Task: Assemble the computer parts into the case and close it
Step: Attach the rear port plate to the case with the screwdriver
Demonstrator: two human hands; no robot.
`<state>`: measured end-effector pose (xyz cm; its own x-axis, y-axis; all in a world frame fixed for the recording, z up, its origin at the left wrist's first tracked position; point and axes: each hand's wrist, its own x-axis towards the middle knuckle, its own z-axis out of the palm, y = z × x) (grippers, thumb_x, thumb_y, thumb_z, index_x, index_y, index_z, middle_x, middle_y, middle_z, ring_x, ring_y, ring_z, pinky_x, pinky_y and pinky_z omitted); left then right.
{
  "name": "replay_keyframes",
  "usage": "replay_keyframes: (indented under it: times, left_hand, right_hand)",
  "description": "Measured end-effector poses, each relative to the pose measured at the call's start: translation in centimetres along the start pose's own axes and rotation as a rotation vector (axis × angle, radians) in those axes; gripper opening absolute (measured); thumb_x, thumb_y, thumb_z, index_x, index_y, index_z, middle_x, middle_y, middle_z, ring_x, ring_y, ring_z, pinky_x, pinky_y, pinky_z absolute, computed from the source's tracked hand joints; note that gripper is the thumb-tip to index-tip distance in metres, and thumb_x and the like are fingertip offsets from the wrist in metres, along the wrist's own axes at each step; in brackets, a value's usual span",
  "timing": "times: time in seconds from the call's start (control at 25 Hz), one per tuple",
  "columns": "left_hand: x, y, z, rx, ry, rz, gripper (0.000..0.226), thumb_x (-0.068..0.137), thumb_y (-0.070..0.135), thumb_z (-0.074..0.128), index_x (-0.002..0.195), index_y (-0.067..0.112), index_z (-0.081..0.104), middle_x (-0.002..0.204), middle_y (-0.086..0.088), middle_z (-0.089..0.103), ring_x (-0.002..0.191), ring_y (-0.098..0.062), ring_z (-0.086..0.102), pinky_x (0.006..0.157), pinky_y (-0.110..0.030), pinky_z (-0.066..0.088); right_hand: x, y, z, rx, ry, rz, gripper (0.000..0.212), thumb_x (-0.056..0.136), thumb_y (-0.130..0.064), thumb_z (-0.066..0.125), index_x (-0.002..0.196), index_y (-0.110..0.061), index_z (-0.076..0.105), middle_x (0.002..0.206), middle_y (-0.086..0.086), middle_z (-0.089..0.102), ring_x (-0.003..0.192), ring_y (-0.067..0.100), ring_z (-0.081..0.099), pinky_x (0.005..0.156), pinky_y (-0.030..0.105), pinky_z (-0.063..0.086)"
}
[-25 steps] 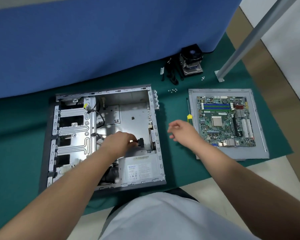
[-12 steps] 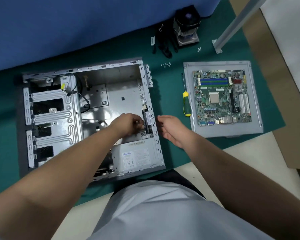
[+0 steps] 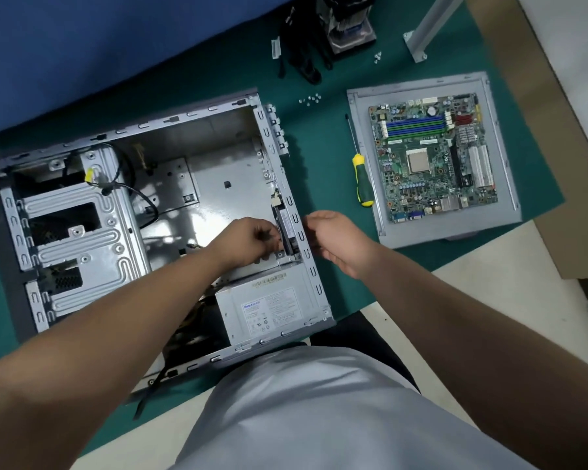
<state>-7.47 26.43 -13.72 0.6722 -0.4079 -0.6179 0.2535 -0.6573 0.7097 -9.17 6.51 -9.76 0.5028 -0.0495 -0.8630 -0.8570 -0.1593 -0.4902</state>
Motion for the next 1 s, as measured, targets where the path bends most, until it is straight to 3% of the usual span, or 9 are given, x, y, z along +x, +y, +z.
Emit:
replay_keyframes:
  times: [0.08, 0.2, 0.28, 0.36, 0.48, 0.64, 0.68, 0.84, 1.0]
  left_hand:
    - [-0.3, -0.1, 0.2, 0.056, 0.013, 0.060, 0.024, 0.094, 0.018, 0.073, 0.076, 0.032, 0.071, 0.062, 0.015, 0.069, 0.051, 0.002, 0.057, 0.057, -0.010, 0.042]
    - [-0.4, 0.0, 0.2, 0.192, 0.030, 0.157, 0.010, 0.096, 0.025, 0.072, 0.089, 0.021, 0.078, 0.064, 0.015, 0.069, 0.058, 0.006, 0.060, 0.056, -0.009, 0.037]
    - [-0.6, -0.1, 0.3, 0.357, 0.079, 0.280, 0.017, 0.099, 0.028, 0.067, 0.100, 0.016, 0.079, 0.080, 0.006, 0.075, 0.068, -0.006, 0.066, 0.061, -0.019, 0.039]
    - [-0.9, -0.3, 0.6, 0.471, 0.148, 0.388, 0.019, 0.100, 0.027, 0.065, 0.101, 0.014, 0.078, 0.093, -0.006, 0.077, 0.078, -0.028, 0.071, 0.066, -0.026, 0.045]
    - [-1.2, -0.2, 0.5, 0.520, 0.185, 0.473, 0.036, 0.100, 0.036, 0.051, 0.087, 0.010, 0.072, 0.082, -0.011, 0.073, 0.064, -0.034, 0.069, 0.058, -0.035, 0.052]
    - [-0.3, 1.1, -1.2, 0.688, 0.202, 0.733, 0.043, 0.092, 0.033, 0.044, 0.058, 0.011, 0.059, 0.055, -0.006, 0.059, 0.040, -0.025, 0.057, 0.038, -0.022, 0.041]
    - [-0.1, 1.2, -1.5, 0.712, 0.174, 0.759, 0.044, 0.091, 0.031, 0.044, 0.056, 0.010, 0.058, 0.054, -0.007, 0.058, 0.040, -0.024, 0.056, 0.038, -0.021, 0.041]
    - [-0.1, 1.0, -1.2, 0.692, 0.119, 0.710, 0.041, 0.090, 0.028, 0.044, 0.059, 0.009, 0.062, 0.057, -0.008, 0.061, 0.044, -0.025, 0.059, 0.044, -0.023, 0.046]
    - [-0.1, 0.8, -0.7, 0.714, 0.120, 0.664, 0.041, 0.086, 0.027, 0.043, 0.054, 0.010, 0.062, 0.052, -0.006, 0.059, 0.043, -0.022, 0.057, 0.045, -0.020, 0.046]
  right_hand:
    - [0.0, 0.2, -0.2, 0.024, 0.001, 0.019, 0.026, 0.103, -0.030, 0.053, 0.123, -0.018, 0.065, 0.119, 0.006, 0.069, 0.110, 0.025, 0.063, 0.100, 0.042, 0.052]
    - [0.1, 0.4, -0.6, 0.066, 0.008, 0.046, 0.027, 0.103, -0.028, 0.053, 0.128, -0.020, 0.063, 0.127, 0.003, 0.066, 0.110, 0.020, 0.060, 0.103, 0.038, 0.050]
    - [0.3, 0.5, -0.8, 0.092, 0.000, 0.045, 0.022, 0.104, -0.025, 0.053, 0.122, -0.021, 0.065, 0.126, 0.003, 0.067, 0.110, 0.020, 0.062, 0.105, 0.039, 0.050]
    - [0.4, 0.6, -1.0, 0.078, -0.016, 0.034, 0.020, 0.104, -0.023, 0.052, 0.116, -0.021, 0.067, 0.124, 0.005, 0.069, 0.116, 0.025, 0.064, 0.106, 0.044, 0.051]
    - [0.7, 0.7, -1.3, 0.085, -0.051, 0.025, 0.021, 0.105, -0.020, 0.051, 0.116, -0.015, 0.068, 0.117, 0.011, 0.073, 0.113, 0.031, 0.069, 0.100, 0.045, 0.056]
    - [0.9, 0.9, -1.5, 0.127, -0.072, -0.024, 0.021, 0.105, -0.013, 0.049, 0.101, -0.013, 0.069, 0.087, 0.005, 0.078, 0.078, 0.017, 0.075, 0.070, 0.029, 0.061]
    - [1.0, 1.1, -1.5, 0.127, -0.068, -0.039, 0.022, 0.104, -0.012, 0.050, 0.096, -0.015, 0.070, 0.082, 0.003, 0.077, 0.074, 0.015, 0.074, 0.070, 0.029, 0.061]
    - [1.5, 2.2, -1.6, 0.146, -0.067, -0.070, 0.025, 0.102, -0.011, 0.052, 0.093, -0.019, 0.073, 0.082, -0.002, 0.077, 0.079, 0.016, 0.073, 0.090, 0.043, 0.060]
    - [1.9, 2.7, -1.9, 0.252, -0.072, -0.061, 0.024, 0.104, -0.007, 0.048, 0.102, -0.012, 0.071, 0.098, 0.013, 0.078, 0.094, 0.030, 0.076, 0.089, 0.041, 0.061]
